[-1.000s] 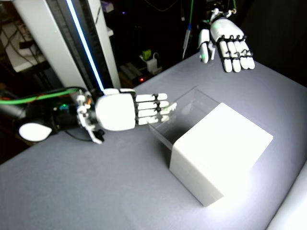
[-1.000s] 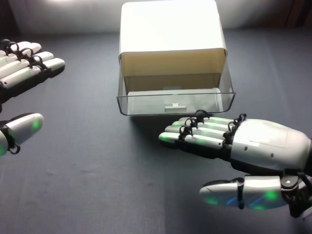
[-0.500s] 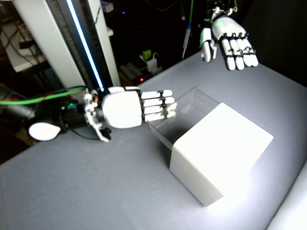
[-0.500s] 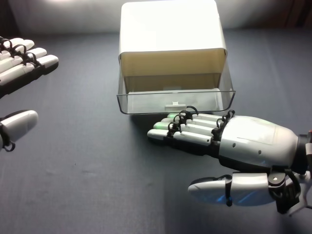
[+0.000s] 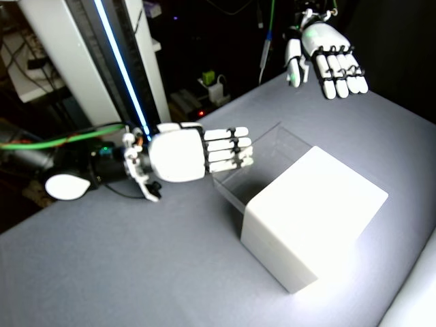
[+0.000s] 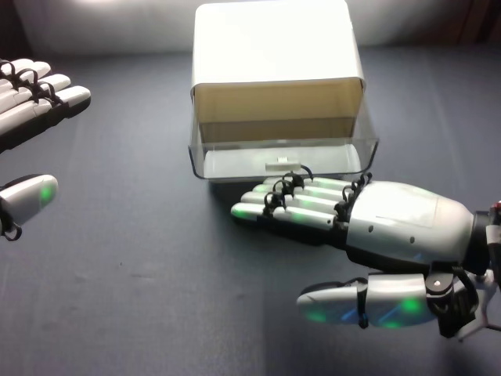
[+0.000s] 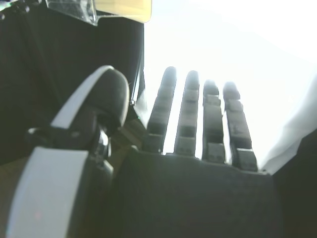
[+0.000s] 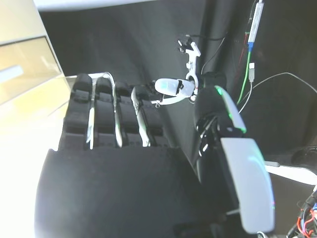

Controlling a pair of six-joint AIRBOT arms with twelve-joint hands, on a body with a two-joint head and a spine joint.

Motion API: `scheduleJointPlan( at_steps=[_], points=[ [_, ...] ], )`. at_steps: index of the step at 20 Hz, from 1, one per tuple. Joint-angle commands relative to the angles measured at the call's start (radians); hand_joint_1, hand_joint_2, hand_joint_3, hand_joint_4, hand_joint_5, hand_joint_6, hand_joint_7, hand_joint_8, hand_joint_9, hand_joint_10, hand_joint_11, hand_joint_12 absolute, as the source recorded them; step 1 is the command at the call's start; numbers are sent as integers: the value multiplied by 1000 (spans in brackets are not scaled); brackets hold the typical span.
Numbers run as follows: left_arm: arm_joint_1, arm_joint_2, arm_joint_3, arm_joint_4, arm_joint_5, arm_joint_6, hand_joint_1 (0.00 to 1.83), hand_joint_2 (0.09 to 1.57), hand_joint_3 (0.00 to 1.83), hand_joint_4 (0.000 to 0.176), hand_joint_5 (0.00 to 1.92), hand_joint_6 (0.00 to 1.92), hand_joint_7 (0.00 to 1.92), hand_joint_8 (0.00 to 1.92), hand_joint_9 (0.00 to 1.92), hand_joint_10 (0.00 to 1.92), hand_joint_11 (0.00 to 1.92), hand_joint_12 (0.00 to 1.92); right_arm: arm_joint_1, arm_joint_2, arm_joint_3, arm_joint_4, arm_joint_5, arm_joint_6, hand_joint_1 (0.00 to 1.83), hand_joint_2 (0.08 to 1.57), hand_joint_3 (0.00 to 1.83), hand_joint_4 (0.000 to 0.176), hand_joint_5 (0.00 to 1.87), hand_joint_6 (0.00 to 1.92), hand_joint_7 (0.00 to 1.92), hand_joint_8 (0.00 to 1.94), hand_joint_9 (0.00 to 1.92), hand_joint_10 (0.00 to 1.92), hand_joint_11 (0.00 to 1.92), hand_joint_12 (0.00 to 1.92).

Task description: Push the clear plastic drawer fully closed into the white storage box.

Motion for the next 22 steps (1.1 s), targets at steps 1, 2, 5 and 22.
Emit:
scheduleJointPlan(
  at_steps=[1,2,5,22],
  points=[
    [-3,7,1,-29,-120,1,1,1571,181,9,82,20,61,5,0,0,0,0,15,-2,2,26,137,5,213,1381,3,0,0,0,0,0,0,0,0,0],
    [-3,7,1,-30,-120,1,1,1571,181,9,82,20,61,5,0,0,0,0,15,-2,3,26,137,5,213,1381,3,0,0,0,0,0,0,0,0,0],
    [-1,7,1,-31,-122,1,43,1564,242,31,93,27,70,7,0,0,0,0,16,-2,14,41,132,1,234,1389,5,0,0,0,0,0,0,0,0,0],
    [2,5,1,-33,-125,1,18,1566,245,18,80,46,63,19,0,0,0,0,51,-17,68,128,69,-66,205,1395,0,0,31,4,4,0,1,0,4,2]
  ],
)
